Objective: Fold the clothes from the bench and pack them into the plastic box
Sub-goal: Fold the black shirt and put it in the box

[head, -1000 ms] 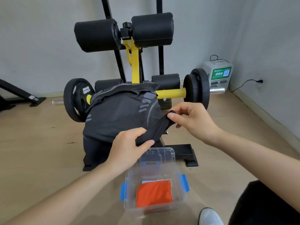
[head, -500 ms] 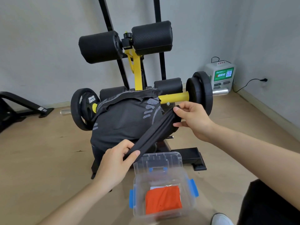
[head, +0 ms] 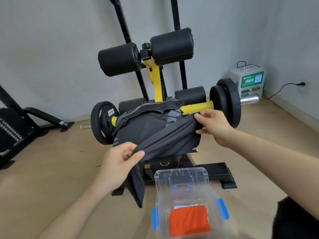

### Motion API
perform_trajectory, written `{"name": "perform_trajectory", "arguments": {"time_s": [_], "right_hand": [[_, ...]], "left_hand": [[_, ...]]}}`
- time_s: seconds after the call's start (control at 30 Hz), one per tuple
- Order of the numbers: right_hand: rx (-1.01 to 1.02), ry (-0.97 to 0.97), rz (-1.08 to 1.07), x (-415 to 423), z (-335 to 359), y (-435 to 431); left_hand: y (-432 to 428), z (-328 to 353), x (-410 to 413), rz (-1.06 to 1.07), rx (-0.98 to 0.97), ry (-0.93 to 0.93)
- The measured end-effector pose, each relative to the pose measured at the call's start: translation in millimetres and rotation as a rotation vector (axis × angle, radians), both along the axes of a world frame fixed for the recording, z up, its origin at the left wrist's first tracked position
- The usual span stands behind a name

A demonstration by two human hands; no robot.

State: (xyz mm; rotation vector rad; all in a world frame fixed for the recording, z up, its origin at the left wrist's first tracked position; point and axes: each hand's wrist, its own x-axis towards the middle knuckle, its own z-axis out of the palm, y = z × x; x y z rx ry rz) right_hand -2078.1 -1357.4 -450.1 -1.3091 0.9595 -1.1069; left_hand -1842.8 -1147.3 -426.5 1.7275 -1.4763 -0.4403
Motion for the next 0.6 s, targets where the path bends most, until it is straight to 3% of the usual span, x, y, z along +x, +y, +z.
{"name": "perform_trajectory", "arguments": {"time_s": [0.3, 0.6], "right_hand": [[0.083, 0.052, -0.108, 27, -6, -47], [0.154, 0.002, -0.200, 48, 9, -94]], "left_hand": [[-87, 35, 41, 0.140, -0.090, -0.060], [-178, 40, 71, 0.232, 0.046, -0.287]]}}
